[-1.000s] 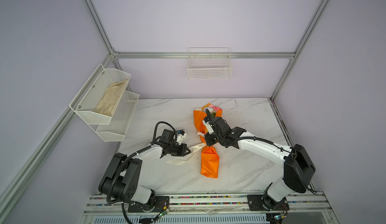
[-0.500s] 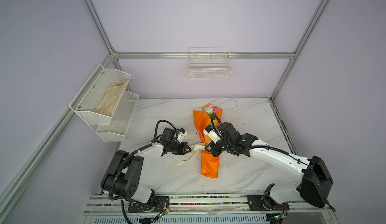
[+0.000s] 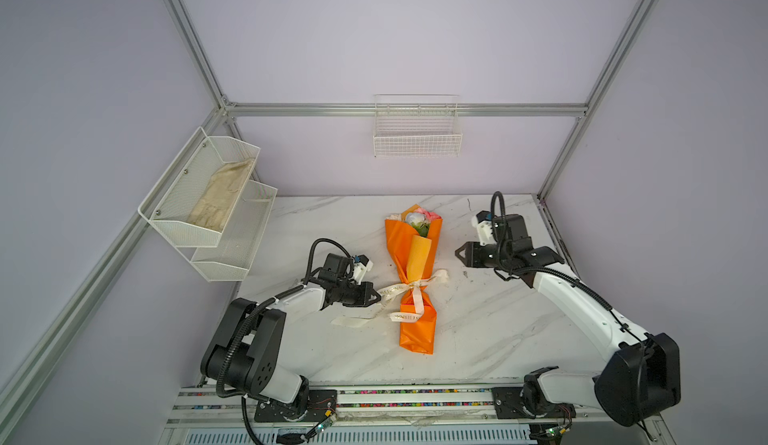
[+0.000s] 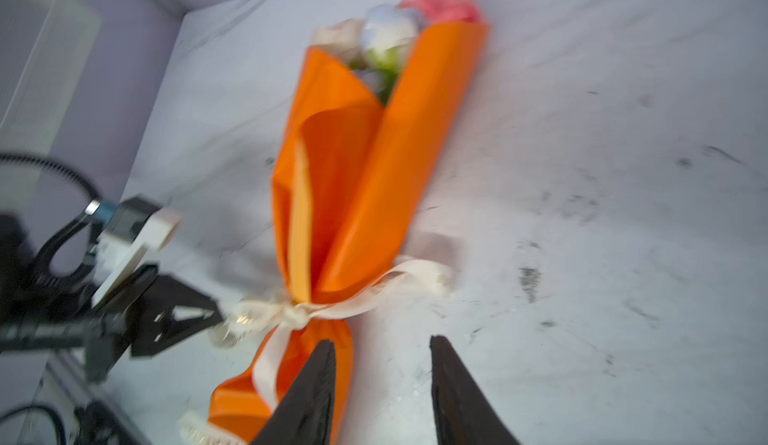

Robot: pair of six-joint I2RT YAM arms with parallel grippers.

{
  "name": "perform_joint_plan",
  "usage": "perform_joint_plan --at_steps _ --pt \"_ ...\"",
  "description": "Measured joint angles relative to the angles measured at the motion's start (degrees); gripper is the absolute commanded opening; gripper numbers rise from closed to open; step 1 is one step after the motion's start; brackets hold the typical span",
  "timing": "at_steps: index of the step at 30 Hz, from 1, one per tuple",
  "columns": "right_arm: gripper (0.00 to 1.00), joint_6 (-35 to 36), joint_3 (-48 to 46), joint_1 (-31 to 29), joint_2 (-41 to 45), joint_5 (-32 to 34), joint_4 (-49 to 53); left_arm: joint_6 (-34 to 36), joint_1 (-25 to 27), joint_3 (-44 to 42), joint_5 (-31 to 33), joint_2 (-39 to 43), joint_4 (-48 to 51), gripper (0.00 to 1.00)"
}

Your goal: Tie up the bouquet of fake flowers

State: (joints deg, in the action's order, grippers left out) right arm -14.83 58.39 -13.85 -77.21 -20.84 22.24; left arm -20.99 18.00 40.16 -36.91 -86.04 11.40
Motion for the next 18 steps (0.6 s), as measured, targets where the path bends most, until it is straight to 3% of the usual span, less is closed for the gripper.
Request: perform_joint_plan --at_steps 2,7,18 --pt "0.41 -3.0 -2.6 3.5 -4.8 -1.9 -2.2 0.0 0.0 0.0 -0.1 0.0 0.0 0.0" --pt "0.41 -7.5 -5.1 3.4 -17.5 -7.6 -5.7 0.0 0.0 0.0 -0.2 0.0 0.0 0.0" --pt "0.4 -6.1 -3.8 -1.6 -21.6 -8.9 -9.2 0.0 0.0 0.0 -0.3 0.0 0.1 0.0"
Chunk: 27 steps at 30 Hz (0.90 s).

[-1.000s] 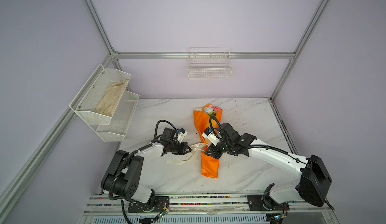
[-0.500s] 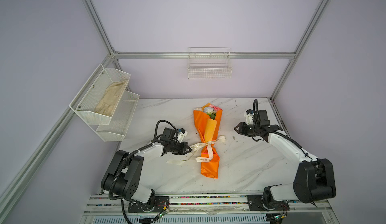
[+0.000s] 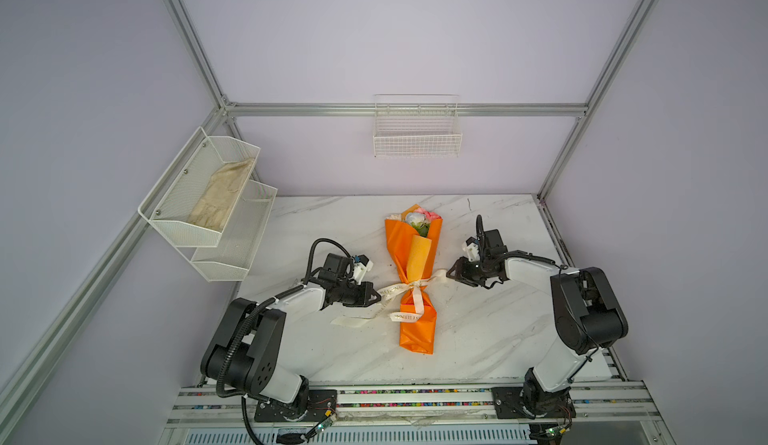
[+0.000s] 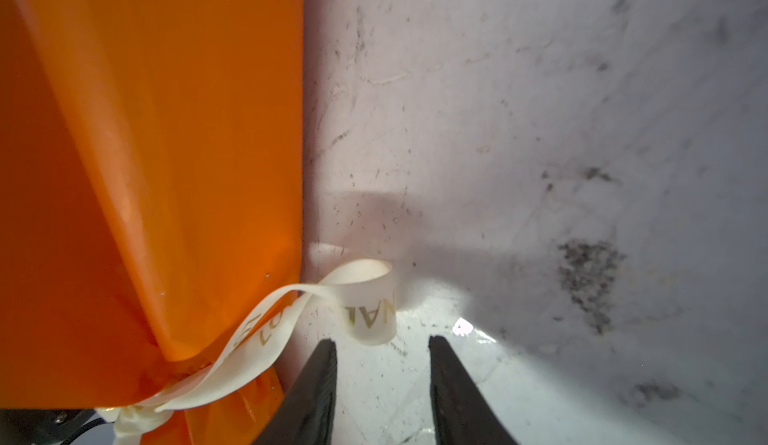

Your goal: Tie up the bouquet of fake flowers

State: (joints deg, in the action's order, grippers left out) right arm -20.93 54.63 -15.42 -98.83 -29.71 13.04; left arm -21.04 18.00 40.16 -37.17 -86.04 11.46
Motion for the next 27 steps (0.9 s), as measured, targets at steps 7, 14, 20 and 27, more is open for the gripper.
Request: perform_joint_plan --at_steps 7,14,20,27 --pt "0.42 1.8 -3.7 -2.0 3.6 4.4 -3.5 0.0 0.0 0.0 -0.2 0.0 0.0 0.0" --pt "0.4 4.1 -3.6 -4.6 2.5 7.4 -6.0 0.0 0.0 0.0 -0.2 0.0 0.0 0.0" --pt "0.13 5.2 -2.9 -6.3 -0.6 9.2 -8.0 0.0 0.0 0.0 -0.2 0.0 0.1 0.0" --pt "0.0 6.3 -2.4 -6.5 1.5 13.3 -8.2 0.0 0.0 0.0 -0.1 0.0 0.2 0.0"
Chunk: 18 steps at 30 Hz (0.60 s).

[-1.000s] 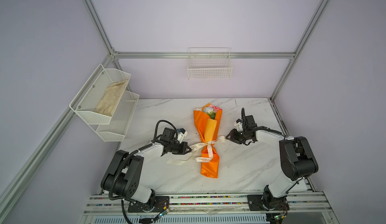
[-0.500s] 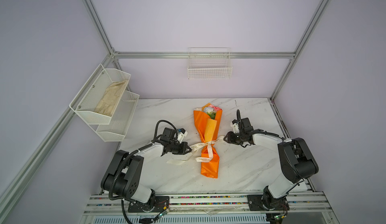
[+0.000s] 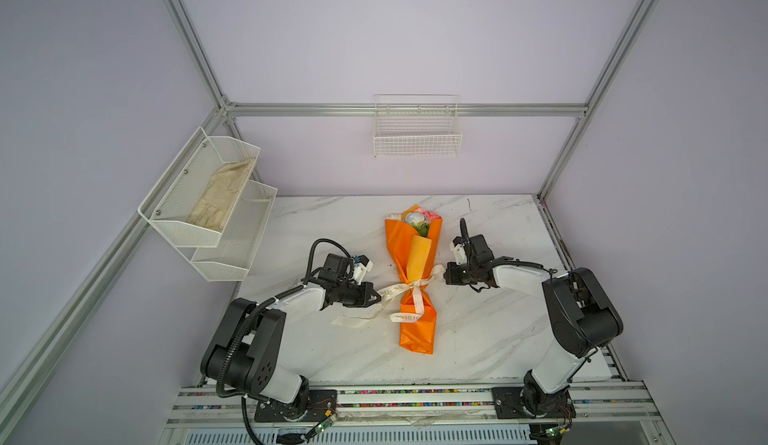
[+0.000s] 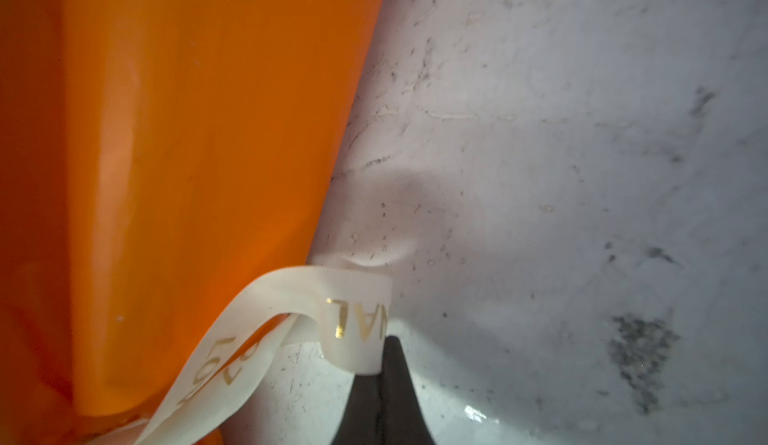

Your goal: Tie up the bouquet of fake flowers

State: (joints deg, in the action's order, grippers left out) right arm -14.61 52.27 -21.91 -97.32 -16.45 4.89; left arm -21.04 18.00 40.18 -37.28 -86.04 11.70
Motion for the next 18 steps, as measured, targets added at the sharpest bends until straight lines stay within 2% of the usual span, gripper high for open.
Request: perform_joint_plan --at_steps 7,18 --pt "0.0 -0.1 0.0 0.0 2.9 5.6 0.0 0.3 0.0 1.7 2.2 0.0 2.5 0.0" --pt "0.0 -0.5 0.0 -0.1 2.9 11.8 0.9 1.4 0.0 4.4 10.9 0.0 9.8 0.0"
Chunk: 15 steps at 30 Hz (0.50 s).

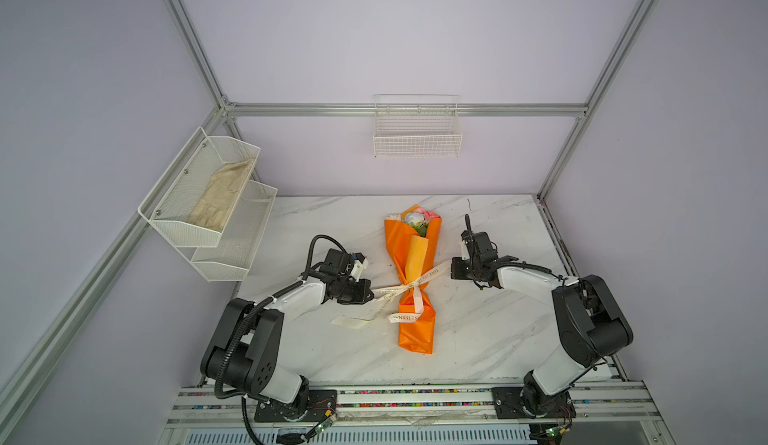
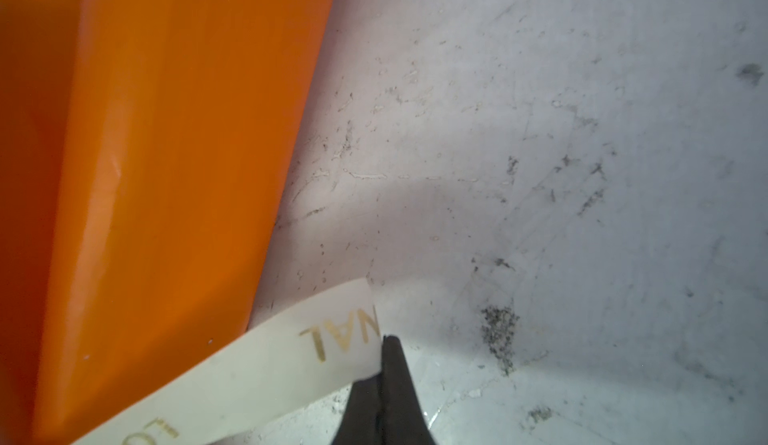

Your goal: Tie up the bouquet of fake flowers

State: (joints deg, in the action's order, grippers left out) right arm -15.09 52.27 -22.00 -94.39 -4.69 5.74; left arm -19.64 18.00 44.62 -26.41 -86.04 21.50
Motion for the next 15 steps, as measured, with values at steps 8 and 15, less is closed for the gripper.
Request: perform_joint_plan --at_steps 8,15 --pt "0.0 -0.7 0.2 -0.2 0.0 1.5 0.7 1.3 0.0 1.4 3.7 0.0 4.0 0.0" --pt "0.0 -1.4 0.5 -0.2 0.0 2.5 1.3 1.2 0.0 1.9 6.9 -0.2 5.4 0.0"
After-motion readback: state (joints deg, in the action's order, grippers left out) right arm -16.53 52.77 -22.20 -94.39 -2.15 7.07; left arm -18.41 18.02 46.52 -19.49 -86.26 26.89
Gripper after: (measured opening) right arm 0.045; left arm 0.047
